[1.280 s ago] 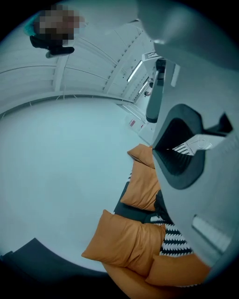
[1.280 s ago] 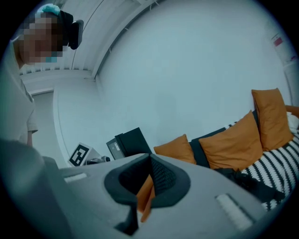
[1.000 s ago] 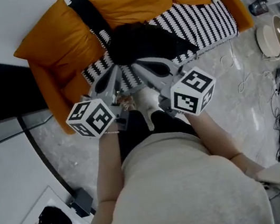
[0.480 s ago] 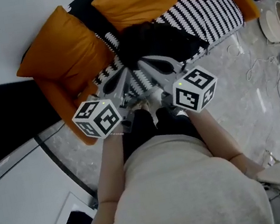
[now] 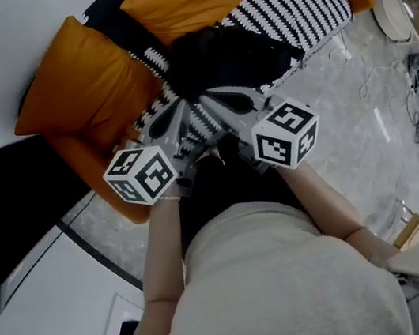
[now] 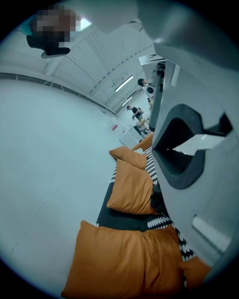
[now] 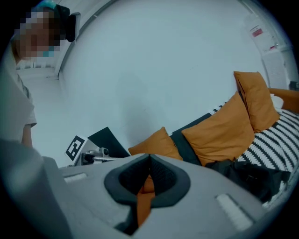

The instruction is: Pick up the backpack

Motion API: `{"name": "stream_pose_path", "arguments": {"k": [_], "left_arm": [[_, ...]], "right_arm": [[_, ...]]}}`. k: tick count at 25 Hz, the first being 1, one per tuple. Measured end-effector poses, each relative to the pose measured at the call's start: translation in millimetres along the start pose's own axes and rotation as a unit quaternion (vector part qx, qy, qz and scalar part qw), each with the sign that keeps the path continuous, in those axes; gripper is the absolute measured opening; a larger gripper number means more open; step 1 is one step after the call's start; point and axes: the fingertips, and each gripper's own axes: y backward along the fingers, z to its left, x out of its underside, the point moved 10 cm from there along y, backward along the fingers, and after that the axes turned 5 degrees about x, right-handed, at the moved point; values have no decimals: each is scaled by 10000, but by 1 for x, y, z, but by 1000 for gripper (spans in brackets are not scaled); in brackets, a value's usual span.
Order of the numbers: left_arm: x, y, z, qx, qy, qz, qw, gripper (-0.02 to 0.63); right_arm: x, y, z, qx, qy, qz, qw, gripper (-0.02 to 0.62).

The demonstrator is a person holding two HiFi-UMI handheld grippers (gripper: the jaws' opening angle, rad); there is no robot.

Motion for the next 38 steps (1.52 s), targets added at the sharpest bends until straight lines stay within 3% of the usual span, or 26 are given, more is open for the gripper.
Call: {"name": "stream_pose_path", "arguments": {"k": [14, 19, 30, 35, 38], "left_arm": [[16, -18, 32, -188, 470, -1, 9987, 8], [23, -36, 48, -147, 597, 31, 9981, 8], [58, -58, 75, -500, 820, 149, 9953, 8], [74, -70, 90, -866, 505, 197, 9948, 8], [84, -82, 96, -935, 554, 164, 9939, 8]], "right_arm": [[8, -29, -29, -15, -88, 508, 9987, 3], [24, -45, -54, -30, -245, 644, 9976, 3], [68, -66, -100, -80, -611, 1006, 9930, 3], [82, -79, -115, -205, -406, 1248, 9911, 3], [84, -82, -126, -246, -273, 1258, 9914, 3]]}}
